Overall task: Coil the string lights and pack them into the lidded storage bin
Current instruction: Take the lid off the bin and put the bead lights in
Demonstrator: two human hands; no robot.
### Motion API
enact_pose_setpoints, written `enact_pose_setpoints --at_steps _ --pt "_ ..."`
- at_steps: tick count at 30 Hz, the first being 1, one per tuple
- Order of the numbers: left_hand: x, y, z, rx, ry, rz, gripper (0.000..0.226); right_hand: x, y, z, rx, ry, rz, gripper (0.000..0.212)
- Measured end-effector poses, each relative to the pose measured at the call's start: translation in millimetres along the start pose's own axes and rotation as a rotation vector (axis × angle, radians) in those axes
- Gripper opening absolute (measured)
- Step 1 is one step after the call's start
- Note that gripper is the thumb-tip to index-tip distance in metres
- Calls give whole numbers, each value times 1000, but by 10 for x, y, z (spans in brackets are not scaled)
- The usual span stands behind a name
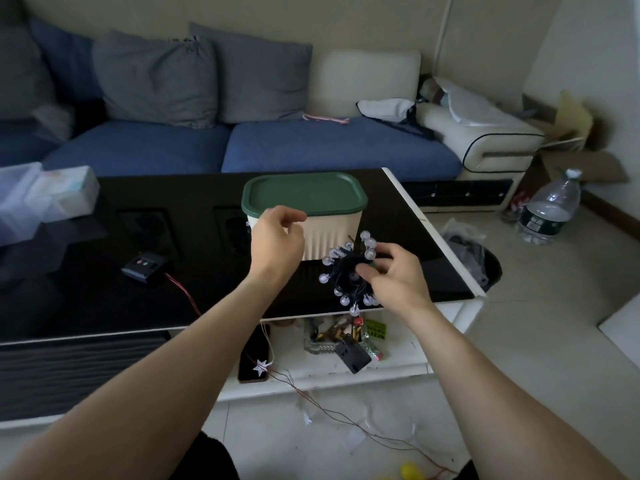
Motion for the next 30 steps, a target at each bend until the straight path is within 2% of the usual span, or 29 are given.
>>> enact_pose_setpoints --at_steps 2,6,9,13,19,22,25,26,28,30 --pt "-137 82 60 -149 133 -1 38 -19 -50 -56 -38 -20 48 47" --pt "-337 405 -7 -627 389 -200 58 -87 -184 -99 -145 8 143 60" --pt "-436 497 -88 -810 480 -232 48 -152 -236 -60 -226 58 146 58" --pt "-550 480 42 -740 449 -149 30 -201 -248 -45 -290 98 145 56" --pt "-701 500 75 -554 211 -307 31 -166 -166 -62 -257 76 94 44" --pt "-743 453 105 -520 204 -300 29 -168 -177 -55 -240 65 101 43" --pt "-700 436 20 -500 214 -391 28 -179 -209 -38 -289 101 125 40" --pt "-703 397 -21 -525 229 -376 26 -183 -216 -36 -315 115 129 41" --pt "-773 216 -100 -567 202 -174 34 -196 -233 -23 -360 140 144 40" --pt "-843 -53 -272 -487 -33 82 56 -204 -259 -14 -381 151 184 39"
Point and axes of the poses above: each hand's wrist, its own x-axis away from the middle knuckle, its own y-axis out of the palm, z = x × y, the point moved 7 cm from there along -x, towards the middle knuckle, and after that the axes turned 13 degrees about z, right-handed, at the moved point
